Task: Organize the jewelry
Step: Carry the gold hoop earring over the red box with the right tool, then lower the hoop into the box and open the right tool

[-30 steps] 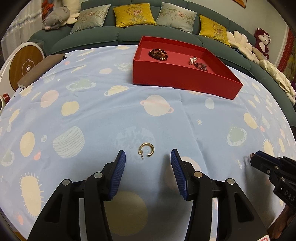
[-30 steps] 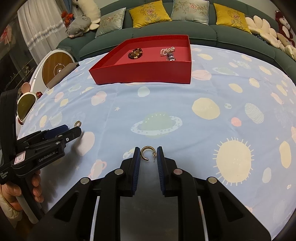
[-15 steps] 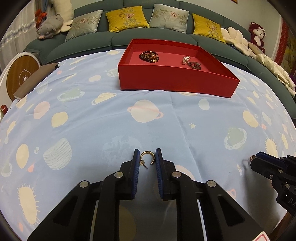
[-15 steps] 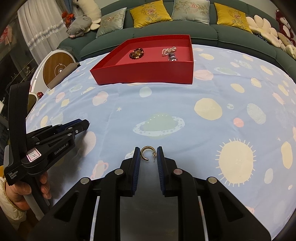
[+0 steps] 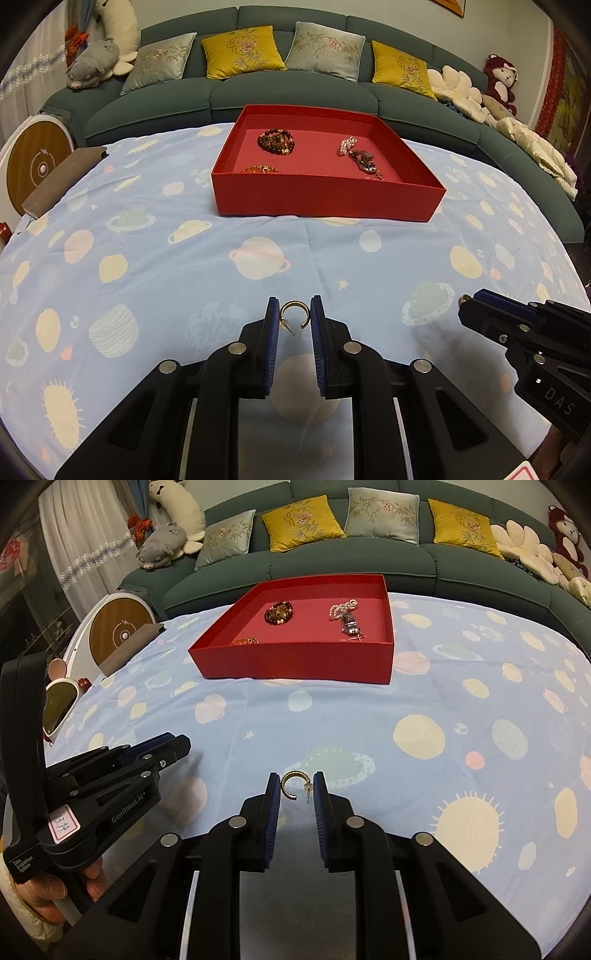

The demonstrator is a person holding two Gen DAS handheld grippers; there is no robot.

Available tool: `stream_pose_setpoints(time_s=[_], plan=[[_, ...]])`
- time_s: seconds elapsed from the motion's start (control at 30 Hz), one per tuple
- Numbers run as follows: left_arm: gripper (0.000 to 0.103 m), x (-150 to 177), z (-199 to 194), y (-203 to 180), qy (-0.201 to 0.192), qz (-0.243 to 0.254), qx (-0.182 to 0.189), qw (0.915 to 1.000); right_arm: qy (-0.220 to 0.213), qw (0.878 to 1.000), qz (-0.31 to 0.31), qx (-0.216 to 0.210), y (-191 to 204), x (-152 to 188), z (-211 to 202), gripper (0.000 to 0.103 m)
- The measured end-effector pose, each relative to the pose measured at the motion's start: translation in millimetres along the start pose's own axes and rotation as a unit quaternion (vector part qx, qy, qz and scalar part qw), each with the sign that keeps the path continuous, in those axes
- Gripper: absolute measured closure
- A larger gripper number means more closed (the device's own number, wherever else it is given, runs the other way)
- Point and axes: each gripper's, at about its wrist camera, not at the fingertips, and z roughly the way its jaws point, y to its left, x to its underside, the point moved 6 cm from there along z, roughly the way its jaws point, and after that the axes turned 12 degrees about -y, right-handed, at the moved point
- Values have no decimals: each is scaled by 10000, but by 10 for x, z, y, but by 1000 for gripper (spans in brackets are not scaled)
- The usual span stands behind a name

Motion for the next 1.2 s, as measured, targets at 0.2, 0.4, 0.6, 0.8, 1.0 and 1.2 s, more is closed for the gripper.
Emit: stream_pose_setpoints(time_s=[0.2, 0.4, 0.6, 0.8, 1.0, 1.2], plan=[[89, -265, -10, -14, -153, 60, -48, 9999, -212, 9998, 10, 48, 7, -251, 8, 85], [89, -667, 119, 93, -257, -21, -106, 9996, -454, 9989, 16, 86, -5, -660, 66, 85], [89, -1135, 410, 187, -531, 266, -283, 9978, -586, 9977, -267, 214, -54, -1082, 283, 85], [89, -1404, 871, 240, -554, 320, -366, 9973, -630, 9976, -38, 287, -273, -1438, 739, 85], [89, -1530, 1266, 283, -514, 386, -505, 9967, -642, 9966, -112, 507, -418, -1621, 1108, 85], [89, -1547, 1536, 326, -418, 352, -574, 9969, -571, 9965, -21, 607, -526, -1668, 1407, 85]])
